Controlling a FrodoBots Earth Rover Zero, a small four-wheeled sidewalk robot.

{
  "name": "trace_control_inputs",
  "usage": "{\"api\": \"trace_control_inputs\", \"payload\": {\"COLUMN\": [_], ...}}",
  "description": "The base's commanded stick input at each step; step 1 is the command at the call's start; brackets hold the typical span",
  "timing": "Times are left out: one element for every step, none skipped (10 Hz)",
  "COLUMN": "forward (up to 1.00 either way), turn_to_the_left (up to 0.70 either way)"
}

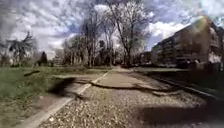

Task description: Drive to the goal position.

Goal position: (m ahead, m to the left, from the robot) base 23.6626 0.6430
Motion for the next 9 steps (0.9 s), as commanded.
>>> {"api": "trace_control_inputs", "payload": {"forward": [0.70, 0.70, 0.70, 0.70, 0.70, 0.70, 0.70, 0.70, 0.70], "turn_to_the_left": [-0.35, -0.35, -0.35, -0.18, -0.01, 0.00, 0.00, -0.02, -0.19]}}
